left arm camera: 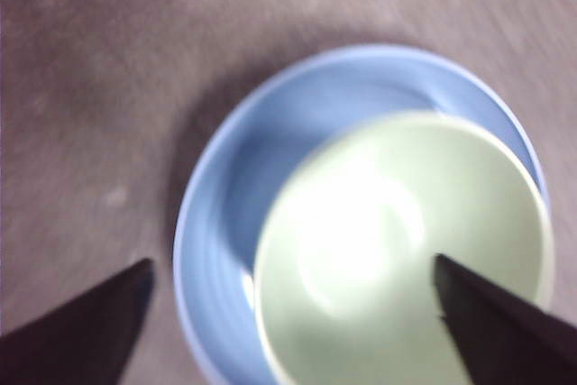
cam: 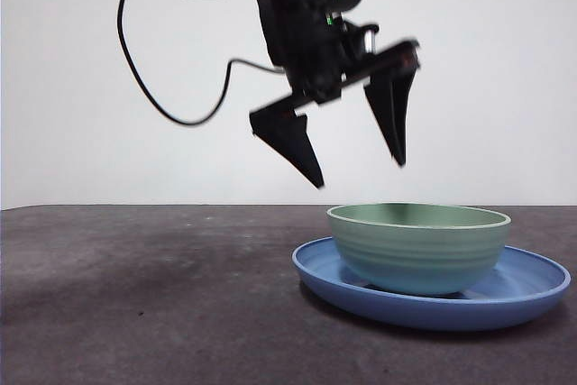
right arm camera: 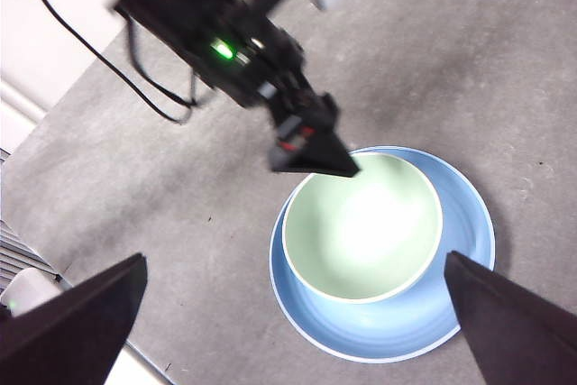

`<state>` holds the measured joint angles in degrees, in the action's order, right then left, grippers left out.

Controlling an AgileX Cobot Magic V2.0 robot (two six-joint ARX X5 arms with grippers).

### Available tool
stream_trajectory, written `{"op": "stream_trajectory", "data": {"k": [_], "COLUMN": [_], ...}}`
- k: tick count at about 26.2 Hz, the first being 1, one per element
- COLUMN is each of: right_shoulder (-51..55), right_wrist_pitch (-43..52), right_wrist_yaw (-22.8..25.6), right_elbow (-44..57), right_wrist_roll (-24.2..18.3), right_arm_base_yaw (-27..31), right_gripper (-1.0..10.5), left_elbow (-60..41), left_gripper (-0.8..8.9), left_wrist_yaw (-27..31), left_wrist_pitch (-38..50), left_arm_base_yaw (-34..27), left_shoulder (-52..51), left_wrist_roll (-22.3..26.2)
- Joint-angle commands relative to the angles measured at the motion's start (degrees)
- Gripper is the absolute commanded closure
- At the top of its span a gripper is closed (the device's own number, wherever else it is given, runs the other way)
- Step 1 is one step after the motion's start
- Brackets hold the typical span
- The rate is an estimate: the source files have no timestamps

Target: Place the green bowl on the blue plate

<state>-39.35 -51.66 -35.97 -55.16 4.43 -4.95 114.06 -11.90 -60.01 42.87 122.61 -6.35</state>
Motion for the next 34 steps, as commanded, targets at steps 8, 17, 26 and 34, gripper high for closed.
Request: {"op": "stream_trajectory", "data": {"k": [8,17,26,34], "right_shoulder": [-0.2,-0.2,-0.2,-0.2], "right_wrist_pitch": [0.3,-1.2,-1.1,-1.1], "right_wrist_yaw": [-0.1,-0.1,-0.1,-0.1], "right_elbow": [-1.0,-1.0,-1.0,-1.0], "right_wrist_roll": [-0.6,-0.5,-0.6,-0.6], "right_arm_base_yaw": [-0.2,-0.2,-0.2,-0.2], "right_gripper": [3.3,3.3,3.3,3.3], "left_elbow": [2.4,-16.5,-41.8,-57.5], "left_gripper": [2.42,2.44,2.47,2.47], "left_wrist_yaw": [-0.2,-0.2,-2.3,-2.3], "left_wrist_pitch": [-11.9,-7.5,6.4,13.3], "left_arm_base_yaw": [-0.9,-0.9,-0.9,-0.9], "left_shoulder": [-14.1,-40.8,-65.7,-82.2], "left_wrist_roll": [7.3,10.3,6.8,2.1]}}
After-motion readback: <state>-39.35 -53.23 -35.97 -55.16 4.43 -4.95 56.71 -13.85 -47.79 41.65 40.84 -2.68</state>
